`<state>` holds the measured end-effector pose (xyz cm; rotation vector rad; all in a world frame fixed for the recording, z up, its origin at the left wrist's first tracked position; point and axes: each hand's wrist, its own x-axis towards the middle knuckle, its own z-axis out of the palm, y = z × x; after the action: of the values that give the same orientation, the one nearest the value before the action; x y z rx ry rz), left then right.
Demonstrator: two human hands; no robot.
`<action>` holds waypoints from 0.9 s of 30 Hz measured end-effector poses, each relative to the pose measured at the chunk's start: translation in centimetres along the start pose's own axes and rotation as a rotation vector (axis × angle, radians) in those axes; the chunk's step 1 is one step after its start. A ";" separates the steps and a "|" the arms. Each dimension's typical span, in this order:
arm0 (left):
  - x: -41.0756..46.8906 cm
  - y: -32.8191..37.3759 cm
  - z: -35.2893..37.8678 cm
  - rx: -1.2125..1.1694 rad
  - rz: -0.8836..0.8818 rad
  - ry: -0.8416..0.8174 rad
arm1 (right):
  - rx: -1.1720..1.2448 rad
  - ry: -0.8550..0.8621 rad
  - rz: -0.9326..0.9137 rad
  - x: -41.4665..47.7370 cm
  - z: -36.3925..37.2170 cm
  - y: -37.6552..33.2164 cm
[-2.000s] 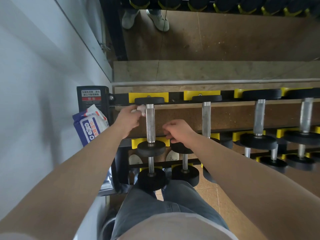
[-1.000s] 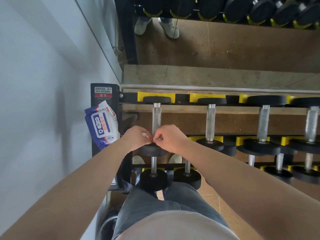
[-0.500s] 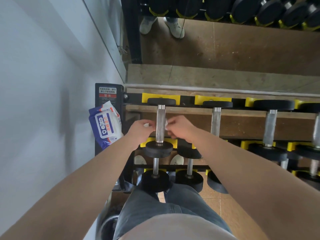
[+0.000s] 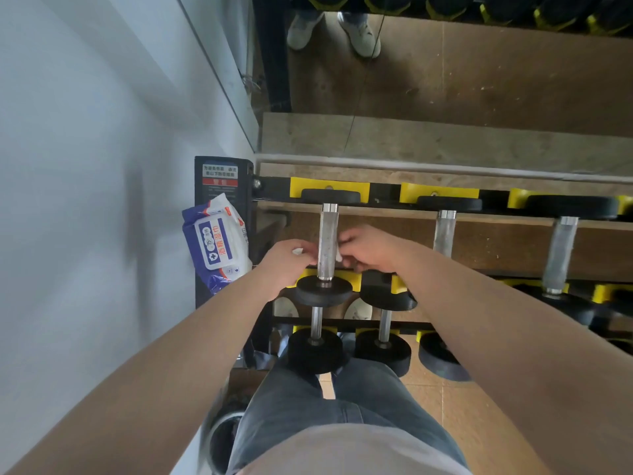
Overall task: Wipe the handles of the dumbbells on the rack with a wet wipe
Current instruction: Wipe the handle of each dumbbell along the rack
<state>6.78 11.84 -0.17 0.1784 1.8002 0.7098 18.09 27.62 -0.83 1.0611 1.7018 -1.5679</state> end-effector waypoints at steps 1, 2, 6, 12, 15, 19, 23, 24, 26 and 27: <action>0.1 -0.1 0.0 0.003 0.000 -0.011 | -0.119 -0.073 0.015 -0.3 -0.1 0.4; 0.2 -0.1 0.0 0.001 -0.002 -0.016 | -0.180 -0.117 0.027 -0.4 -0.2 0.6; 0.5 -0.6 -0.1 -0.004 -0.032 -0.029 | 0.117 -0.007 0.031 0.5 -0.1 -0.2; 1.0 -0.7 -0.1 -0.062 -0.038 -0.024 | 0.265 -0.018 0.044 0.3 0.1 -0.7; 1.1 -0.3 -0.1 -0.097 -0.036 -0.018 | -0.126 -0.107 0.069 -0.9 0.6 0.0; 1.3 -0.3 0.2 -0.081 -0.041 -0.007 | -0.328 -0.126 0.068 -2.0 0.7 -0.7; 1.2 -0.3 0.5 -0.048 -0.041 0.020 | -0.315 0.030 0.002 -3.3 1.8 -0.1; 1.1 -0.3 0.5 -0.047 -0.037 0.021 | -0.149 0.131 0.001 -3.6 2.0 -0.1; 1.0 -0.4 0.5 -0.042 -0.037 0.020 | 0.168 0.366 -0.010 -3.8 1.8 -0.7; 0.9 -0.4 0.5 -0.046 -0.038 0.019 | 0.244 0.471 -0.036 -3.8 1.5 -1.1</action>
<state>6.98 12.06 -1.22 0.1071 1.7992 0.7274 18.92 25.49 2.72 1.6349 1.8619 -1.6718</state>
